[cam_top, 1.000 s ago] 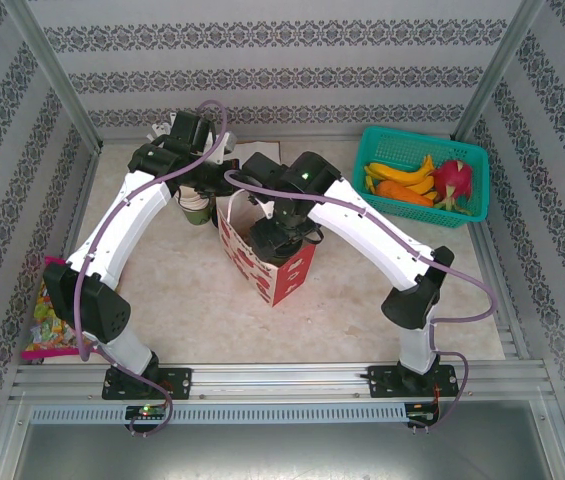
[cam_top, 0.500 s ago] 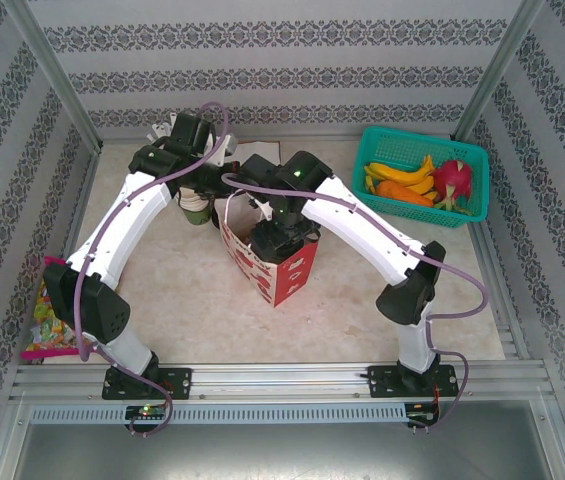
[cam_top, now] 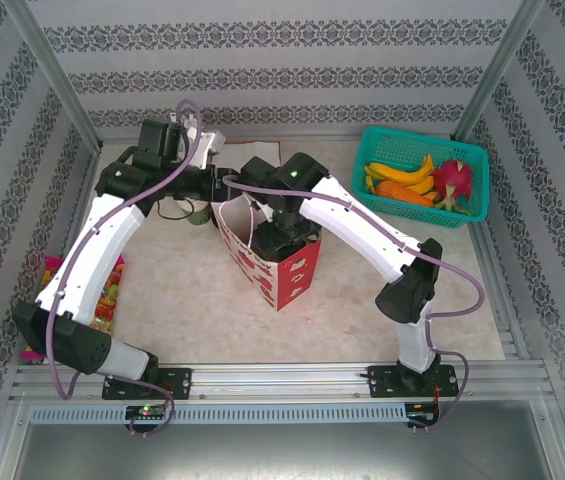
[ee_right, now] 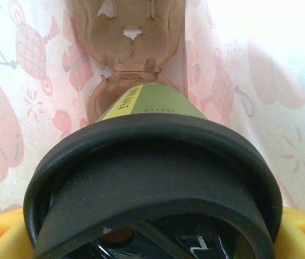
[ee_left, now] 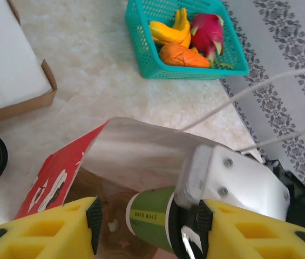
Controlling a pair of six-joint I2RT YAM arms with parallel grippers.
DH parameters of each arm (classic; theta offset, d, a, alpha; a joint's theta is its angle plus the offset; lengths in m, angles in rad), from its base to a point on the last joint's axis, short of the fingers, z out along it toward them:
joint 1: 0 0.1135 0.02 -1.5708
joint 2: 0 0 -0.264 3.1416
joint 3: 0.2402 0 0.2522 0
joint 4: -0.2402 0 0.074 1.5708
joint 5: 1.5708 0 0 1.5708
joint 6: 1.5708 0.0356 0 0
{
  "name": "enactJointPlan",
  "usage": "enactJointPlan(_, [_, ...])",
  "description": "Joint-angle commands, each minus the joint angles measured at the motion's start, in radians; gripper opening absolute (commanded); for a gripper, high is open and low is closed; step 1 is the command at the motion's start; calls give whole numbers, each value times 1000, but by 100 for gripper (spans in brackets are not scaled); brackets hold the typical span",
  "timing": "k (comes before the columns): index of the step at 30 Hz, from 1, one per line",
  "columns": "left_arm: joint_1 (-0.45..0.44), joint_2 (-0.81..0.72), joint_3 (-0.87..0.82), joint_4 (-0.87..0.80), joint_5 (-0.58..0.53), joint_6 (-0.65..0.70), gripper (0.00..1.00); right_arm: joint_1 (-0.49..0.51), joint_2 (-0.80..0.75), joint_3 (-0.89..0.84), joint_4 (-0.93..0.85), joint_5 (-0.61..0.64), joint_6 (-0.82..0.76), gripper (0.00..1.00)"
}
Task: Pack the takeout coffee
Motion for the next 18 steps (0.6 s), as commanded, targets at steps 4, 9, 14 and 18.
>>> enactJointPlan(4, [11,-114,-138,69,237,173,51,-16,-58,-27,29,-18,-17,55])
enactJointPlan(9, [10,-185,-204,84,380,262,47,-20,-48,-34,46,-35,-14,55])
enactJointPlan(14, [10,-268,-268,99,548,378,46,-18,-30,-44,39,-41,-23,55])
enactJointPlan(18, [11,-313,-300,29,700,548,51,-20,-30,-57,55,-56,-26,55])
